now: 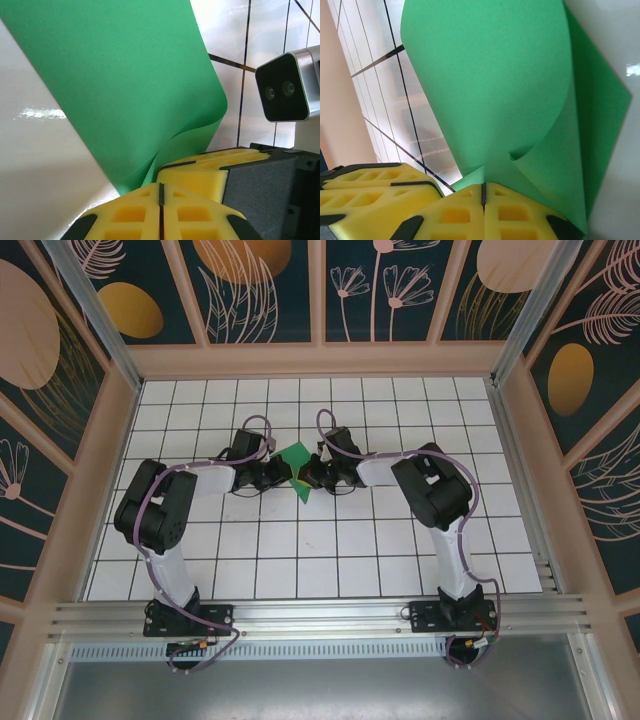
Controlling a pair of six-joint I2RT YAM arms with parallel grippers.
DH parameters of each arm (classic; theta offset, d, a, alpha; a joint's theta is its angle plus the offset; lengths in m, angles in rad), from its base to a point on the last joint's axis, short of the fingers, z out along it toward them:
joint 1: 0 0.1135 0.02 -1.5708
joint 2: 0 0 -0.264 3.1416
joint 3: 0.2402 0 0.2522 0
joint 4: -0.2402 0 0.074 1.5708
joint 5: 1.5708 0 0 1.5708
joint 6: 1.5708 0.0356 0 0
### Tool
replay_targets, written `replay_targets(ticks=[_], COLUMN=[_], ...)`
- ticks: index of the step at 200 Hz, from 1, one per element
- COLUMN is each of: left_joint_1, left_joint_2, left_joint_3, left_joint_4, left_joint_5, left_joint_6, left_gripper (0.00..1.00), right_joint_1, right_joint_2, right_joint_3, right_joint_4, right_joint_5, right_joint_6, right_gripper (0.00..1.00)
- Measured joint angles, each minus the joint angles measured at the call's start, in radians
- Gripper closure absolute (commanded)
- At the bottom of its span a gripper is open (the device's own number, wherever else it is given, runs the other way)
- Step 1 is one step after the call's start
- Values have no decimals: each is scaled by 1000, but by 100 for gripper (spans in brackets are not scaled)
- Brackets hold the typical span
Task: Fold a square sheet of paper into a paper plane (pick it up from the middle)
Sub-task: Third fold the triangle at the center of the table.
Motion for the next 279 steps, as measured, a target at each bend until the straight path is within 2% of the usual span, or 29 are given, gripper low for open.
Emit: replay_targets(ticks=[128,179,279], left_joint_1=[-8,-14,-22], left_joint_2=[45,45,45], left_joint_3=[26,31,39], left_joint_4=[-43,-51,-62], left_joint_5=[-61,-80,-105], left_joint_6=[2,8,8], left_gripper=[92,92,92], right_joint_1=[0,2,28], right_joint_2=[-2,-50,-109], right_joint_3=[0,-3,-129], right_joint_4=[0,-43,-92], right_joint_5=[-8,-28,-76], right_joint_6=[-9,-47,-94], right_gripper=[98,97,97])
